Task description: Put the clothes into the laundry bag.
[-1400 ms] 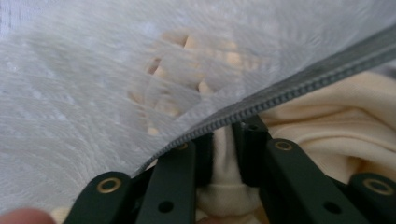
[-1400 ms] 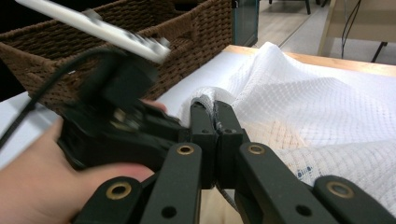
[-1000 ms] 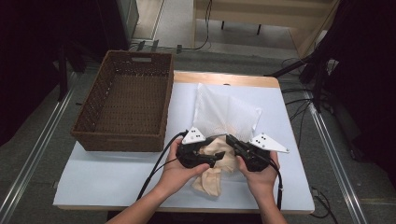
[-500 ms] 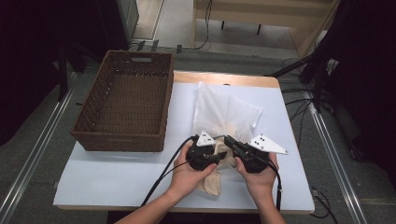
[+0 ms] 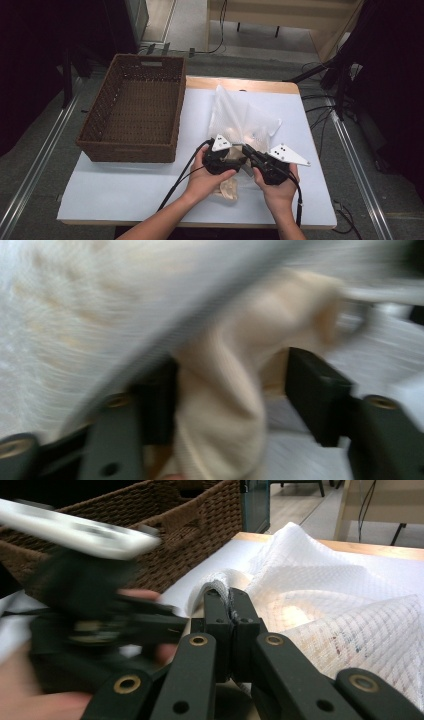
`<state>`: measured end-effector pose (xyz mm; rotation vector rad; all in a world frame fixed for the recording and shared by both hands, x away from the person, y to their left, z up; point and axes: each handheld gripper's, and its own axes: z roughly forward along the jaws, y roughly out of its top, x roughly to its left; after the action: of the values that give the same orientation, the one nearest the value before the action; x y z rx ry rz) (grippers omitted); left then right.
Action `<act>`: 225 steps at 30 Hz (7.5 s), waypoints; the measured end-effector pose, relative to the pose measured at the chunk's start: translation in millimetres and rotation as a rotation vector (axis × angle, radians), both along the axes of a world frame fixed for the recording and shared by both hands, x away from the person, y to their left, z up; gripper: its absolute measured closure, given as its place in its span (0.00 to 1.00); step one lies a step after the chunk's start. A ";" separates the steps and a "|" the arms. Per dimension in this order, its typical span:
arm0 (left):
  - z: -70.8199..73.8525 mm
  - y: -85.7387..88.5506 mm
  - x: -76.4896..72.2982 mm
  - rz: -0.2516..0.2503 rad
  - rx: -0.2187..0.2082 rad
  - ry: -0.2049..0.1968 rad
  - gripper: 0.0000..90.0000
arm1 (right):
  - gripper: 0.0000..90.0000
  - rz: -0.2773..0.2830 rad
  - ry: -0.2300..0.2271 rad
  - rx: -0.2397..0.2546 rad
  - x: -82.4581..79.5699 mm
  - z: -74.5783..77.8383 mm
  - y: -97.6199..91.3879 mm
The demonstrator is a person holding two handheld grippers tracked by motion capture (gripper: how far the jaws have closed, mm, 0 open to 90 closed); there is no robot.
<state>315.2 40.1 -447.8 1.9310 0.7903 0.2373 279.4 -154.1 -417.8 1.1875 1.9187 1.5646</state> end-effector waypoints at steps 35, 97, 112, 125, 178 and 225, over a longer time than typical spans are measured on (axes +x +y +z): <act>11.5 41.2 -31.4 0.020 -0.022 0.070 0.89 | 1.00 0.034 0.028 -0.027 3.7 -11.2 14.3; -10.1 -18.4 34.2 0.207 0.147 -0.111 0.91 | 1.00 -0.012 0.007 0.002 1.5 0.7 -1.2; 7.8 35.4 5.0 0.003 0.040 0.058 0.39 | 1.00 -0.046 0.035 -0.021 9.5 -10.9 -7.2; -3.1 24.8 -44.7 -0.110 0.086 0.058 0.21 | 1.00 -0.043 0.029 -0.029 9.3 -11.0 -6.4; -25.4 40.4 -5.6 0.147 0.246 -0.046 0.49 | 1.00 -0.028 0.038 -0.022 8.9 -11.8 -0.5; 11.0 9.5 0.6 0.107 0.117 -0.046 0.92 | 1.00 -0.015 0.027 -0.004 4.8 -6.6 -2.3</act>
<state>315.8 49.6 -436.8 1.9877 0.8666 0.3991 284.2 -156.4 -424.4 1.2253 1.9241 1.5440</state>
